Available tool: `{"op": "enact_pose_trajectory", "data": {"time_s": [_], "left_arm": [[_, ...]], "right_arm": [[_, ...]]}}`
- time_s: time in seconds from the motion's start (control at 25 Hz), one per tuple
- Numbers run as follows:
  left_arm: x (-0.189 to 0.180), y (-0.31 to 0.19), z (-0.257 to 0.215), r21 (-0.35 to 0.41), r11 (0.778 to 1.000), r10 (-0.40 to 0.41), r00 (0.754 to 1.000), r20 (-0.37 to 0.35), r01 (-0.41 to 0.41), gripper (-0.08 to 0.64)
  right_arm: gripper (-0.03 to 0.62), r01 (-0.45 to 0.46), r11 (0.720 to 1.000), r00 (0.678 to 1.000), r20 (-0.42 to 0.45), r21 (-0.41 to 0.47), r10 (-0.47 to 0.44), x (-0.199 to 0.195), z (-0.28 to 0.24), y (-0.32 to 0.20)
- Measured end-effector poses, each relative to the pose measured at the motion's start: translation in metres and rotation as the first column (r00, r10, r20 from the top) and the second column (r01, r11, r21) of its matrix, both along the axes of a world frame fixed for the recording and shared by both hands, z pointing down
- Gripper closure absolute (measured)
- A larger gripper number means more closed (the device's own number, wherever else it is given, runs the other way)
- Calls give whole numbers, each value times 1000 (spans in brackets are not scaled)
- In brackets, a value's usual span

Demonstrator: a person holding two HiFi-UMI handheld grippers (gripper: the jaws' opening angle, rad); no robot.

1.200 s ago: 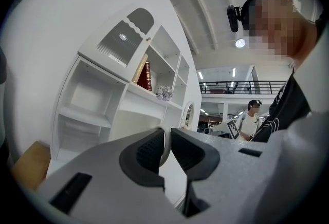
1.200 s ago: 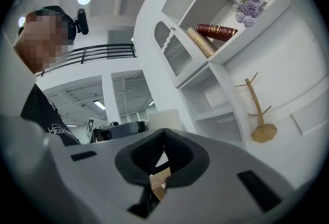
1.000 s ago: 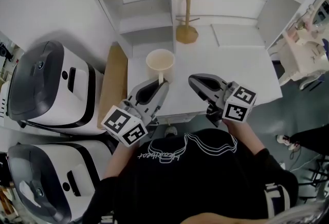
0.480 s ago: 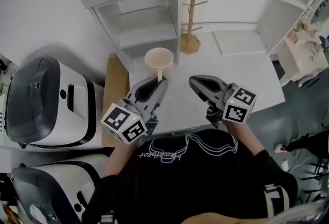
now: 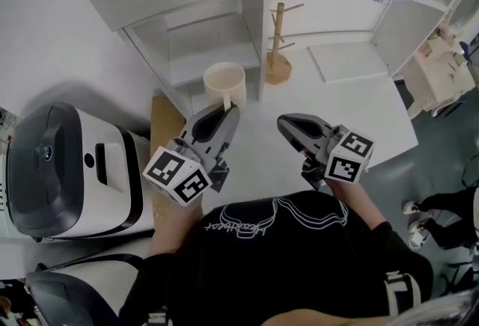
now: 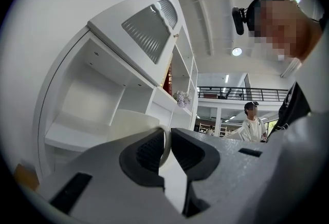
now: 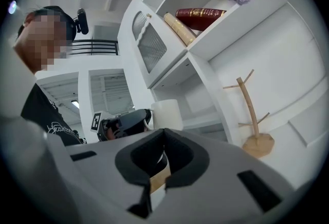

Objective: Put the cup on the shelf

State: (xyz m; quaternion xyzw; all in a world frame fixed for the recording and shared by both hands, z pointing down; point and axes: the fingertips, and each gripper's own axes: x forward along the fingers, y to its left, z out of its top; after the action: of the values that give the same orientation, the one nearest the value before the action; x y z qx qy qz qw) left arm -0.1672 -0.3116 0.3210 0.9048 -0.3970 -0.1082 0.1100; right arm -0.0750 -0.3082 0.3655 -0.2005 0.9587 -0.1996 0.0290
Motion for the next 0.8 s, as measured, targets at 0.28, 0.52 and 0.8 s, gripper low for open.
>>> {"op": "enact_pose_trajectory", "data": {"time_s": [0.28, 0.52, 0.8], "left_arm": [[-10, -38, 4, 33, 999, -2, 1000, 22, 1, 514], [-13, -69, 13, 45, 999, -4, 999, 32, 3, 514], [-15, -96, 21, 58, 998, -6, 1000, 21, 5, 514]], "right_arm": [[586, -32, 999, 999, -5, -22, 32, -4, 11, -20], [586, -39, 999, 999, -15, -33, 39, -9, 19, -37], [586, -51, 997, 998, -35, -58, 49, -8, 31, -48]]}}
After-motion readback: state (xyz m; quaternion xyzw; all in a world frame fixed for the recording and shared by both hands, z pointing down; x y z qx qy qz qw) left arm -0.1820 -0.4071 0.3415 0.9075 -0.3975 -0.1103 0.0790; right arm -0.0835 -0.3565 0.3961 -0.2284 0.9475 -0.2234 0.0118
